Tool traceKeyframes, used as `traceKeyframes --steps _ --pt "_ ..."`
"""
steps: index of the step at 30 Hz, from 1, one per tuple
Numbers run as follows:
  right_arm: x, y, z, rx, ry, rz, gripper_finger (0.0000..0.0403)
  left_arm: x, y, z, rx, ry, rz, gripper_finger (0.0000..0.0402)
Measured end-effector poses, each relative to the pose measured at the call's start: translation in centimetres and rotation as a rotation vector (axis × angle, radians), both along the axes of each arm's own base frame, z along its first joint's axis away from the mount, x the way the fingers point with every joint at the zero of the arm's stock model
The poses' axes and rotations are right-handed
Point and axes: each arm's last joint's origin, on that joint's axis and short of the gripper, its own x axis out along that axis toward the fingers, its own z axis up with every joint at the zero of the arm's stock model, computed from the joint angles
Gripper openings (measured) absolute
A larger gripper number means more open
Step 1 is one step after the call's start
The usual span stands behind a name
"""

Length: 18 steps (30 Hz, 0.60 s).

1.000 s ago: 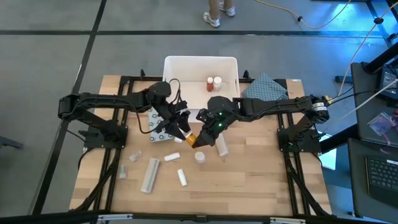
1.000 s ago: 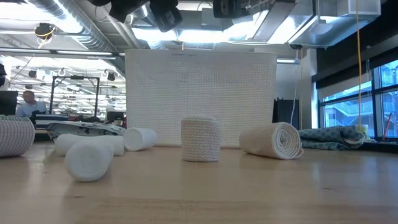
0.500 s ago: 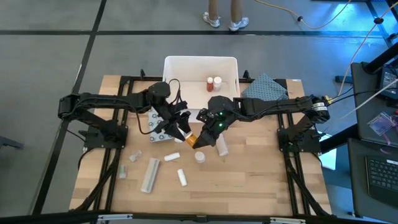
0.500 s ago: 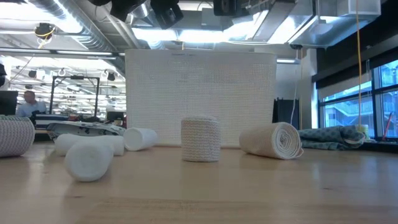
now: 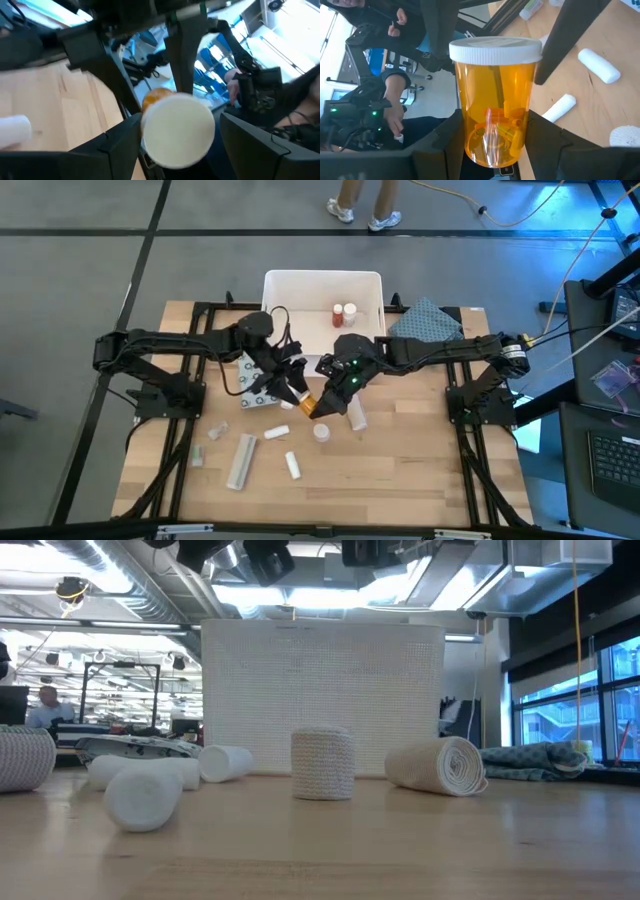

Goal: Pick & place medical supplies in basket/bin

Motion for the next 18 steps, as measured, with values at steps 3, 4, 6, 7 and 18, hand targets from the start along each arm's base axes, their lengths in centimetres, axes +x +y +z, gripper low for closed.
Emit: traceKeyframes --steps 3,4,6,7,18 --pt "-0.02 0.00 -0.07 -0.001 0.007 0.000 0.0167 0.03 0.03 0.05 0.002 -0.005 0.013 0.0254" --pt "-0.02 0.00 -0.07 -0.001 0.007 0.000 0.0167 0.03 0.04 0.06 0.002 -0.004 0.017 0.0255" --pt "-0.03 -0.01 -0.09 -0.002 0.009 -0.002 0.0167 0.05 0.06 0.06 -0.001 0.000 0.030 0.0255" --pt "-0.04 -0.01 -0.10 -0.002 0.011 -0.002 0.0167 0.07 0.09 0.10 -0.005 0.003 0.043 0.0255" --pt "-0.01 0.02 -0.09 -0.019 -0.007 0.013 0.0167 0.00 0.05 0.16 -0.015 0.007 0.012 0.0254"
